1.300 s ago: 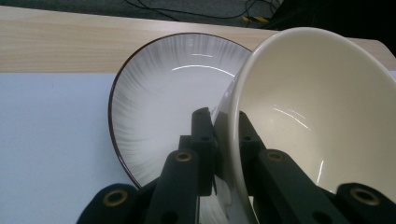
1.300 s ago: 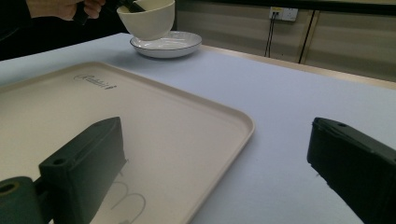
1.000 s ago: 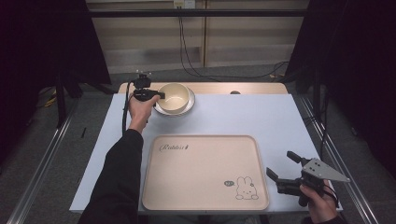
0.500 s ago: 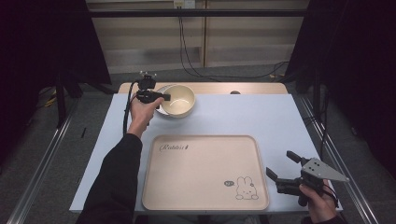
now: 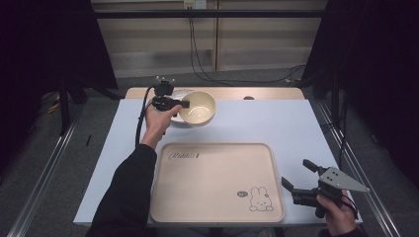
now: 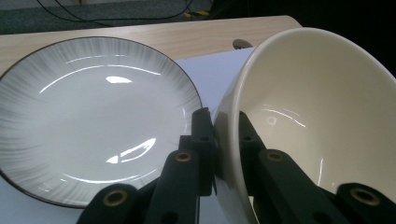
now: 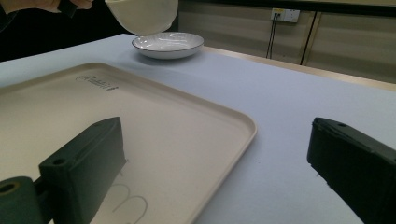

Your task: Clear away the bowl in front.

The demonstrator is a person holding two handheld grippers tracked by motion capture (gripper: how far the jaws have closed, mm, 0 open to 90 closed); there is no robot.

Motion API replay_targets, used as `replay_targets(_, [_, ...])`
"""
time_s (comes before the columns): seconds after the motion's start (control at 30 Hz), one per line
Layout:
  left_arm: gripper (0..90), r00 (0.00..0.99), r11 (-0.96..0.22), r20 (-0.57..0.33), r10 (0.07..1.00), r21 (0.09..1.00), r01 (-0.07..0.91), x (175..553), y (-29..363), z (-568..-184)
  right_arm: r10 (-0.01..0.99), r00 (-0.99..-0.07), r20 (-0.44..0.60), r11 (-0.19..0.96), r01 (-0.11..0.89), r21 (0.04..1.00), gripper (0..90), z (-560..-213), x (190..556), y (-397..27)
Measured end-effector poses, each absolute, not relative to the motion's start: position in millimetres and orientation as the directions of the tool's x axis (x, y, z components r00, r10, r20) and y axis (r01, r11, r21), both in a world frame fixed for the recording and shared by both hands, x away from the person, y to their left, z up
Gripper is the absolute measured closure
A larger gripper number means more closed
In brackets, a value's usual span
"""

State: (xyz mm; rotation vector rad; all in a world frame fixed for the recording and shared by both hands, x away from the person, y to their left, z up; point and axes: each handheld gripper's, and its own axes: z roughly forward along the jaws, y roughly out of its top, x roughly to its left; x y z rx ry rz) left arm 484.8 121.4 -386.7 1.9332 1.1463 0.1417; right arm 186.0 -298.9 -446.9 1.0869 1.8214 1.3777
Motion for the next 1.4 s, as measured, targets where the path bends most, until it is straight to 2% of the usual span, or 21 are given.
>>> replay_targets(1.4, [82.8,0.698,-0.321,-0.348,0.626,0.701,0.637,447.6,44.6,-400.7,0.869,-0.494,0.012,0.121,0.237,0.964,3.6,-446.2,185.5,-298.4])
